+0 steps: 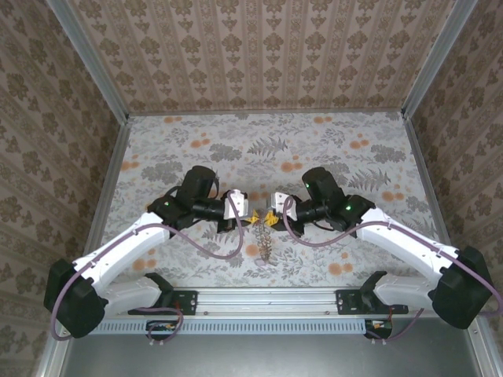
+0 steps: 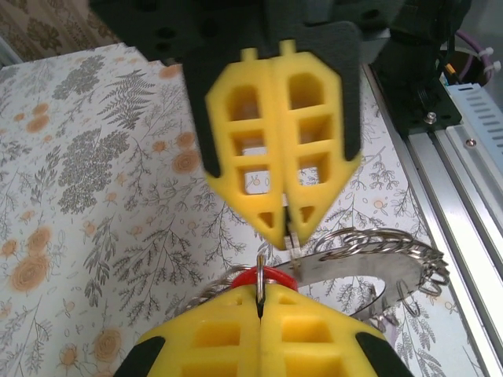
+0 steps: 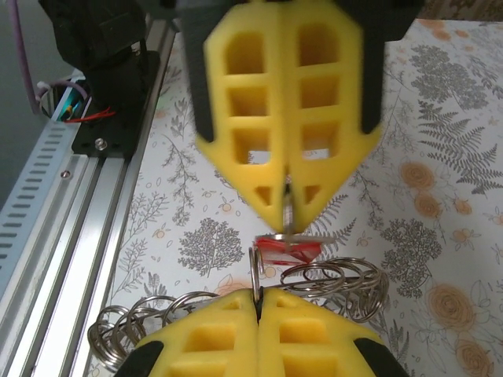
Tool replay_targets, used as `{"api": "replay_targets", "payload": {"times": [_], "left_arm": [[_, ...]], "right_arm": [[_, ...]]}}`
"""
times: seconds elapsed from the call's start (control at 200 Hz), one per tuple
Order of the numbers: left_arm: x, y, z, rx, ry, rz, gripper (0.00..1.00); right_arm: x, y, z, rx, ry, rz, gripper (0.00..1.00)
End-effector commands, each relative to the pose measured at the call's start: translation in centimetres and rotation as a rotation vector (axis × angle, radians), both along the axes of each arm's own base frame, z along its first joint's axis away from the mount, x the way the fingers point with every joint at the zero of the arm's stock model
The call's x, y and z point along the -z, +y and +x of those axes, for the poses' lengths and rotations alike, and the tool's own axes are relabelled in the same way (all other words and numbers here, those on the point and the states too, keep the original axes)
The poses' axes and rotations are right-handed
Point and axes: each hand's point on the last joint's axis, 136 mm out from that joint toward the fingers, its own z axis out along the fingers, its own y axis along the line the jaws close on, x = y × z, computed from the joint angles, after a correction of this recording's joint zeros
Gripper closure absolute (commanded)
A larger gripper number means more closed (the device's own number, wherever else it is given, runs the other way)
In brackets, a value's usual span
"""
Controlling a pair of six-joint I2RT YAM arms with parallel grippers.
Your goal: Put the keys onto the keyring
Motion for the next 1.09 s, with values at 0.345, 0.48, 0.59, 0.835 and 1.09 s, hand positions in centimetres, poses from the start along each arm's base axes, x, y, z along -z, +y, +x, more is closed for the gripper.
{"api": "replay_targets", "payload": {"times": [0.345,0.48,0.59,0.835,1.09], "left_arm": [[0.0,-0.7,-0.1,0.052,-0.101,0.025,1.00],[-0.2,-0.9,-0.3,0.070,-0.115,0.019,1.00],[-0.4,-1.0,-0.6,0.087,-0.123,0.016,1.00],[-0.4,-1.0,-0.8,0.115,-0.152,0.025,1.00],[0.1,-1.0,-1.6,0.177,-0.175,0.057,1.00]], "right_arm": [[-2.2,0.9,-0.4,-0.070,0.049,0.067,1.00],[-1.7,0.9,-0.4,-0.072,0.064,0.045,1.00],[-1.4,0.9,-0.6,-0.082,0.077,0.034,1.00],[-0.5,0.5,-1.0,-0.094,0.102,-0.011,1.00],[-0.1,0.2,-0.7,-0.085,0.095,-0.045,1.00]]}}
